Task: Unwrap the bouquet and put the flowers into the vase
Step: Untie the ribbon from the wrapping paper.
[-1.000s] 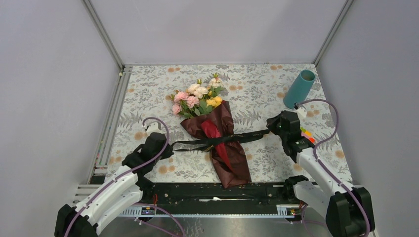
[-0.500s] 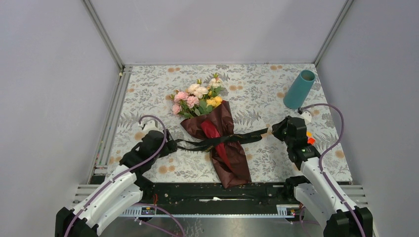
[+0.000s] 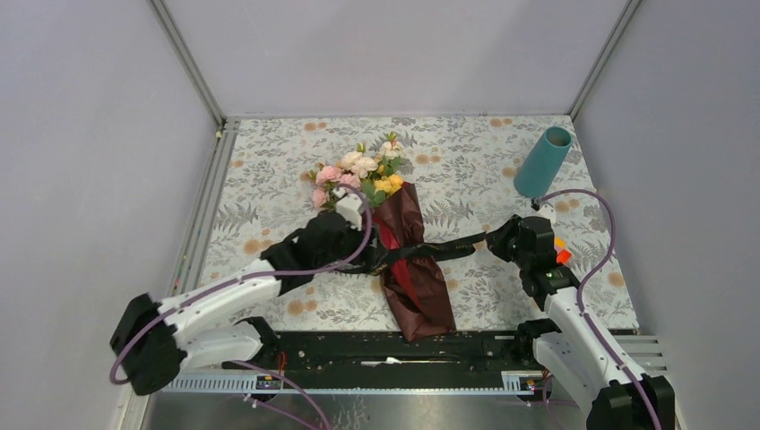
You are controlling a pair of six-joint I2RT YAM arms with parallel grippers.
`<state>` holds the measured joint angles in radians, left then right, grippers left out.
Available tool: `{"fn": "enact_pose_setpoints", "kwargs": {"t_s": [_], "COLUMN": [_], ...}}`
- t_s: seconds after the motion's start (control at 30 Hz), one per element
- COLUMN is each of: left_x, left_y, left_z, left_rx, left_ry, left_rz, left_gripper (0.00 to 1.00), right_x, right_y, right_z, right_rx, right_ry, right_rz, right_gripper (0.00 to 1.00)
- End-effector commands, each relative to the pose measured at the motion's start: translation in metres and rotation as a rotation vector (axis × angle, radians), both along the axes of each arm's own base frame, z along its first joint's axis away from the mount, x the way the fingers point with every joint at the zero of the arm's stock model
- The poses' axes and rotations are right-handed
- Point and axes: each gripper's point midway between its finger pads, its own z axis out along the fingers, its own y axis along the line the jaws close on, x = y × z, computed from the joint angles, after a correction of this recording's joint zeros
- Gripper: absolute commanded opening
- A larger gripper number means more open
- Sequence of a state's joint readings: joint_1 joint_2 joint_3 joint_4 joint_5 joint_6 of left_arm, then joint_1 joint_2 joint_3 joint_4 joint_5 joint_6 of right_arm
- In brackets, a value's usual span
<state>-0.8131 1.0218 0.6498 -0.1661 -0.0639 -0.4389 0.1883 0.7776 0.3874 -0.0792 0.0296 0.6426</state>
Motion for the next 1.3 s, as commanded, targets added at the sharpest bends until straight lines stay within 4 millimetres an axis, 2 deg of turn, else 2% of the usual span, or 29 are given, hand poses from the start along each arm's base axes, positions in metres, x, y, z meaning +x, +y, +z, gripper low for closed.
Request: {"fn": "enact_pose_setpoints", "kwargs": {"t_s": [0.0,0.3,0.63,1.07,1.27], "left_x": [0.011,0.021,0.017,0.005,0.007], "left_y": [-0.052,-0.078,-0.086,-0.088,-0.087], "left_z": [0.029,0.006,-0.005,-0.025,-0.028], "left_rx": [-0.061,-0.049,-0.07,-0.044,-0.021], "left_ry": [-0.093,-0.027,0.011,0.048,0.045], "left_rz": [-0.162,-0.201,-0.222,-0.242,-0.222], "left_gripper": [0.73,0.66,0.5,0.51,0.32], "right_x": [0.0,-0.005,-0.004,-0.003,-0.003], "right_y": [0.003,0.008,0.01,0.012,0.012], "right_z": [0.001,-0.003,-0.007,-0.01,-0.011], "right_rx": [0.002,0.014,0.014,0.017,0.017], "right_ry": [-0.006,0.012,0.032,0.048,0.052], "right_rz": [0.027,0.057,0.067,0.075,0.075], "right_gripper": [0.18,0.18,0.19,0.18,0.18]}}
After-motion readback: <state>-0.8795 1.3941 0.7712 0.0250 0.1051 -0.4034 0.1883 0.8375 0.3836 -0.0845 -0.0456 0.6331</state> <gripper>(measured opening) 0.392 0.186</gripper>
